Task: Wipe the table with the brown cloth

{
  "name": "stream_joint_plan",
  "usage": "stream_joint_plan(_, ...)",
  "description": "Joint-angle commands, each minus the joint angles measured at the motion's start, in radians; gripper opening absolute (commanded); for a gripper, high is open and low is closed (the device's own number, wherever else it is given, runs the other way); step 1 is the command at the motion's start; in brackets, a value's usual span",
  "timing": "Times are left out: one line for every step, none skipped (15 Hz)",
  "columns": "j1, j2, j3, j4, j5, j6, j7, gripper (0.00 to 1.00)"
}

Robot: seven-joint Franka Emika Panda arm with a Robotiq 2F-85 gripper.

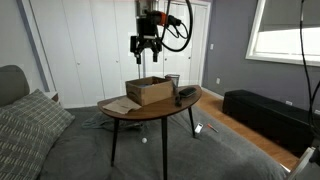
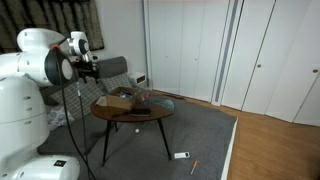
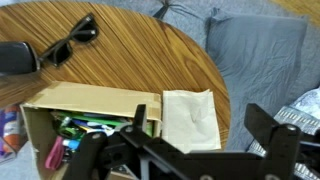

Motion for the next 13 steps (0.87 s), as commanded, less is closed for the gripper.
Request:
stream_joint_plan(-0.041,-0.215,-0.025,-0.245,0.0,0.035,-0.009,1.0)
stream_joint_plan(-0.088,-0.258,0.006,-0.288,-0.003,0.036,-0.002,1.0)
stream_joint_plan(-0.109,-0.303,0.005,-0.335,0.005,0.037,-0.011,1.0)
stream_joint_plan(-0.131,-0.348,0.005,-0.382,0.013,0.04,-0.02,1.0)
stream_joint_plan(-0.154,-0.393,0.003,-0.431,0.02,0.044,-0.039,1.0)
stream_joint_plan(-0.175,-0.436,-0.002,-0.482,0.034,0.057,-0.07,1.0)
stream_joint_plan(-0.17,-0.315,0.026,-0.332,0.007,0.002,-0.029,1.0)
stream_joint_plan(-0.188,-0.354,0.024,-0.376,0.012,0.008,-0.047,1.0)
stream_joint_plan(-0.199,-0.383,0.023,-0.408,0.014,0.013,-0.057,1.0)
stream_joint_plan(-0.203,-0.401,0.023,-0.429,0.015,0.019,-0.06,1.0)
stream_joint_plan(-0.204,-0.41,0.024,-0.442,0.016,0.023,-0.061,1.0)
stream_joint_plan(-0.203,-0.413,0.026,-0.447,0.016,0.027,-0.061,1.0)
stream_joint_plan(-0.203,-0.413,0.026,-0.451,0.017,0.031,-0.061,1.0)
